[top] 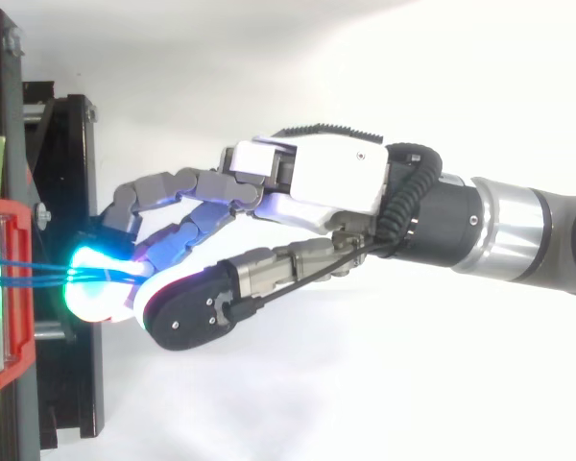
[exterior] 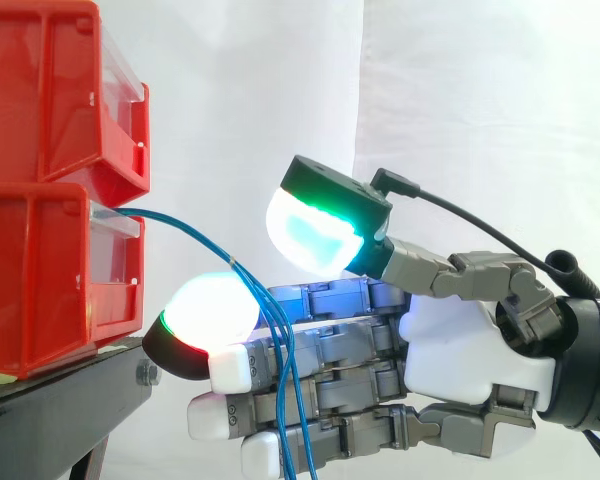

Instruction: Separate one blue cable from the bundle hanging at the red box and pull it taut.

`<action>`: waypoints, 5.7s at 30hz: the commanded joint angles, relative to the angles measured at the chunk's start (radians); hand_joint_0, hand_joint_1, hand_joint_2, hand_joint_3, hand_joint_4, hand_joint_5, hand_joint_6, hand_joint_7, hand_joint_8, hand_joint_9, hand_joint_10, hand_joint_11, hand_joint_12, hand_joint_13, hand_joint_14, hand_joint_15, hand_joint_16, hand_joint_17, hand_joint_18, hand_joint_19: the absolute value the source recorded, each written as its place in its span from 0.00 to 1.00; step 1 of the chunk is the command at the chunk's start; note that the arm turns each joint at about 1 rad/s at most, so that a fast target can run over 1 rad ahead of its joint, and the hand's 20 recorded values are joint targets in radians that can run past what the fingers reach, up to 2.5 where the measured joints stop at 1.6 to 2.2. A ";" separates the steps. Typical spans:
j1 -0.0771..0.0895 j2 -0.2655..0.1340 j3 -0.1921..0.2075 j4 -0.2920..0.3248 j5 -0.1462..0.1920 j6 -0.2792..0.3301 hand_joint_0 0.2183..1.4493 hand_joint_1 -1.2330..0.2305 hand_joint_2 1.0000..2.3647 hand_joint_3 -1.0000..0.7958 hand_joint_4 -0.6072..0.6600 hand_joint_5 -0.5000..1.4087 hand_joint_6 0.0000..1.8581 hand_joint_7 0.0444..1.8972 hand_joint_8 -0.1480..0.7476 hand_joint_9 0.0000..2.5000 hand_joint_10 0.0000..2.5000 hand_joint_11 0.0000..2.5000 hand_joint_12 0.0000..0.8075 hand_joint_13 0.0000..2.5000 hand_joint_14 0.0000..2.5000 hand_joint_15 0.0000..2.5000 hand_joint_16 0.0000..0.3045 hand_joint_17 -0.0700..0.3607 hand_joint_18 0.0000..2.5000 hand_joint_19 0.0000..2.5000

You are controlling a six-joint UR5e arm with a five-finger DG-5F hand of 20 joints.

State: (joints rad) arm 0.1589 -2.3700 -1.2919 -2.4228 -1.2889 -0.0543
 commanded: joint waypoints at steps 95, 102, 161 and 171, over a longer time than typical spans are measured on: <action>0.004 0.000 0.022 -0.024 0.014 -0.004 0.35 0.34 0.01 0.37 0.66 0.15 0.44 0.58 0.58 0.37 0.01 0.25 0.39 0.36 0.01 0.16 0.10 0.33 0.31 0.10; 0.004 0.000 0.022 -0.024 0.014 -0.002 0.30 0.60 0.00 0.28 0.64 0.17 0.42 0.61 0.59 0.41 0.01 0.25 0.40 0.38 0.01 0.17 0.11 0.33 0.32 0.12; 0.007 0.000 0.020 -0.052 0.022 -0.002 0.34 0.49 0.00 0.31 0.63 0.16 0.44 0.60 0.58 0.41 0.01 0.29 0.45 0.39 0.01 0.19 0.12 0.35 0.32 0.15; 0.007 0.000 0.020 -0.055 0.020 0.002 0.35 0.36 0.02 0.48 0.57 0.16 0.45 0.62 0.58 0.40 0.01 0.30 0.45 0.39 0.01 0.19 0.12 0.35 0.33 0.15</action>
State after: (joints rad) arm 0.1662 -2.3700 -1.2715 -2.4790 -1.2678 -0.0526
